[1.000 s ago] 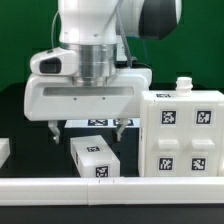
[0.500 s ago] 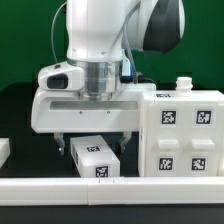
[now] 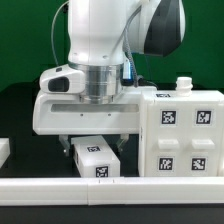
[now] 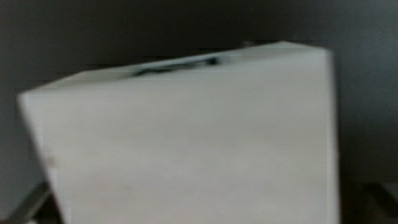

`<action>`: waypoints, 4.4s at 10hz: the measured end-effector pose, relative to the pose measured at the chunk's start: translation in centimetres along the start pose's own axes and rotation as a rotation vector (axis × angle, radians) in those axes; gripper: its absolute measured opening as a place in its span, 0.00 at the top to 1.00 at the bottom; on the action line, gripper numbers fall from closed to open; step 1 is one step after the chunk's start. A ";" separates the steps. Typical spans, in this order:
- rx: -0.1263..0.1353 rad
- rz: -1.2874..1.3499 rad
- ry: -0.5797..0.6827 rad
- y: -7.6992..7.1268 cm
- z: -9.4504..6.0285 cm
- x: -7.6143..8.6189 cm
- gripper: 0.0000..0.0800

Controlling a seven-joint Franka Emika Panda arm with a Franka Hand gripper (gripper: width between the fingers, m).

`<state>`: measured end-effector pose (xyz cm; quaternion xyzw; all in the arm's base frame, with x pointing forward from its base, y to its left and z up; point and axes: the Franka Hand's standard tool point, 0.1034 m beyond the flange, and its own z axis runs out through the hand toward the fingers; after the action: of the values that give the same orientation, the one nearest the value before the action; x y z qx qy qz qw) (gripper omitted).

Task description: Assemble cabinet

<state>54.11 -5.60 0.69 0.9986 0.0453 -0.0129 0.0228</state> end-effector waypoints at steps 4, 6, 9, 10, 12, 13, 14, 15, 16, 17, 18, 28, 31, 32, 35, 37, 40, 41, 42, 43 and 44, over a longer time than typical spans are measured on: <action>-0.003 -0.014 0.006 2.0 -1.6 -1.4 0.30; 0.026 0.011 0.005 2.0 -4.1 -2.9 0.30; 0.058 0.040 0.013 -0.6 -10.0 -1.9 0.30; 0.056 0.024 0.011 -1.4 -12.1 -1.0 0.30; 0.042 0.010 0.010 -1.3 -11.9 -0.5 0.30; 0.042 0.010 0.009 -1.3 -11.9 -0.5 0.30; 0.039 0.006 0.009 -1.3 -11.8 -0.5 0.30; 0.003 -0.037 0.011 -1.3 -11.9 -0.1 0.30; 0.017 -0.032 -0.019 -1.5 -13.5 0.6 0.30; 0.030 -0.015 -0.022 -2.1 -15.9 1.7 0.30; 0.036 -0.003 -0.003 -3.3 -17.6 2.4 0.30; 0.018 0.040 0.016 -10.5 -17.7 3.6 0.30; 0.015 0.039 0.006 -11.8 -17.0 3.5 0.30; 0.014 0.037 0.001 -11.8 -16.6 3.5 0.30; 0.007 0.036 -0.002 -11.8 -16.1 4.0 0.30; 0.002 0.037 0.001 -12.1 -15.9 4.6 0.30; 0.002 0.043 -0.008 -11.8 -16.1 5.2 0.30; 0.005 0.052 -0.017 -11.5 -16.3 5.3 0.30; 0.004 0.058 -0.021 -11.1 -16.3 5.4 0.30; 0.004 0.064 -0.023 -10.9 -16.1 5.5 0.30; 0.005 0.081 -0.026 -10.9 -15.9 5.5 0.30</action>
Offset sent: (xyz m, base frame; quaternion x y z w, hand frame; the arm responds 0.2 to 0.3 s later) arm -0.0342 -0.0388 0.0357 -0.0201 0.0019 -0.0405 0.9990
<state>59.02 6.48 15.92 0.9994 0.0047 -0.0250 0.0213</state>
